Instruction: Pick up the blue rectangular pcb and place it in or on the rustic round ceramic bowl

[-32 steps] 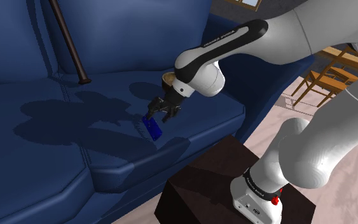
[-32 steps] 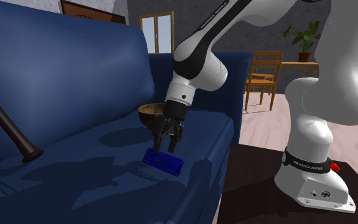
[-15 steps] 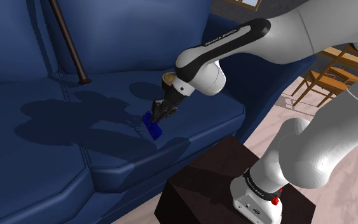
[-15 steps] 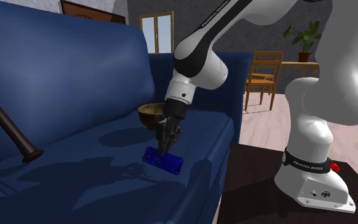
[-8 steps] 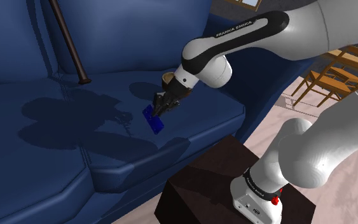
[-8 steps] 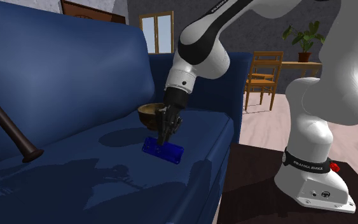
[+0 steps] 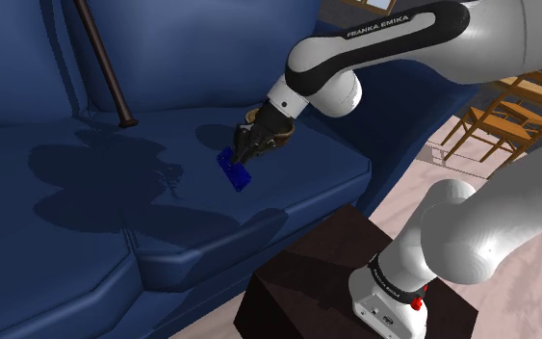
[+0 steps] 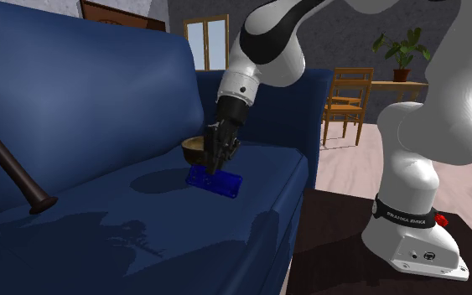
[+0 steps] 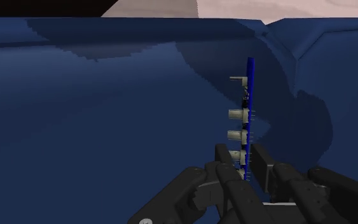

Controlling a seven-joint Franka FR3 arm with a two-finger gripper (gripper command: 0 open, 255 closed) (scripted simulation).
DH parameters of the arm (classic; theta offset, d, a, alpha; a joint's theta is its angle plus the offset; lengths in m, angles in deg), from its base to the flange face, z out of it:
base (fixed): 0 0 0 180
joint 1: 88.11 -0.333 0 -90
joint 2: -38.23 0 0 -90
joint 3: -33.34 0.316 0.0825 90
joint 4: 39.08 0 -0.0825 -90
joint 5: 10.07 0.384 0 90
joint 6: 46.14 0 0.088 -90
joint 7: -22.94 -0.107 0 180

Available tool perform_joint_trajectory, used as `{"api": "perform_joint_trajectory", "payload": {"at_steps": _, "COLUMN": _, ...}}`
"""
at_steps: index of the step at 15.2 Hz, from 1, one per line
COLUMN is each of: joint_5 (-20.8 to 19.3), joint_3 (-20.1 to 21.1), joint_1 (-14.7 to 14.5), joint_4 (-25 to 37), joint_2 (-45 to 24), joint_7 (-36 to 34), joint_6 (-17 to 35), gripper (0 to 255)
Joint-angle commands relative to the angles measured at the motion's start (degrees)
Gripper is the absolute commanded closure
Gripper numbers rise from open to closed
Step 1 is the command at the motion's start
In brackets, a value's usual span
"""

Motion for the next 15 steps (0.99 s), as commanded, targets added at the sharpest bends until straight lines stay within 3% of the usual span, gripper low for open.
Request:
{"api": "perform_joint_trajectory", "payload": {"at_steps": 1, "joint_5": -1.06, "joint_3": 0.02, "joint_1": 0.37, "joint_4": 0.69, "joint_2": 0.84, "joint_7": -1.16, "joint_6": -1.37, "gripper": 255}}
{"api": "perform_joint_trajectory", "payload": {"at_steps": 15, "joint_5": -6.62, "joint_3": 0.30, "joint_1": 2.23, "joint_4": 6.58, "joint_2": 6.08, "joint_7": -8.37, "joint_6": -11.21, "gripper": 255}}
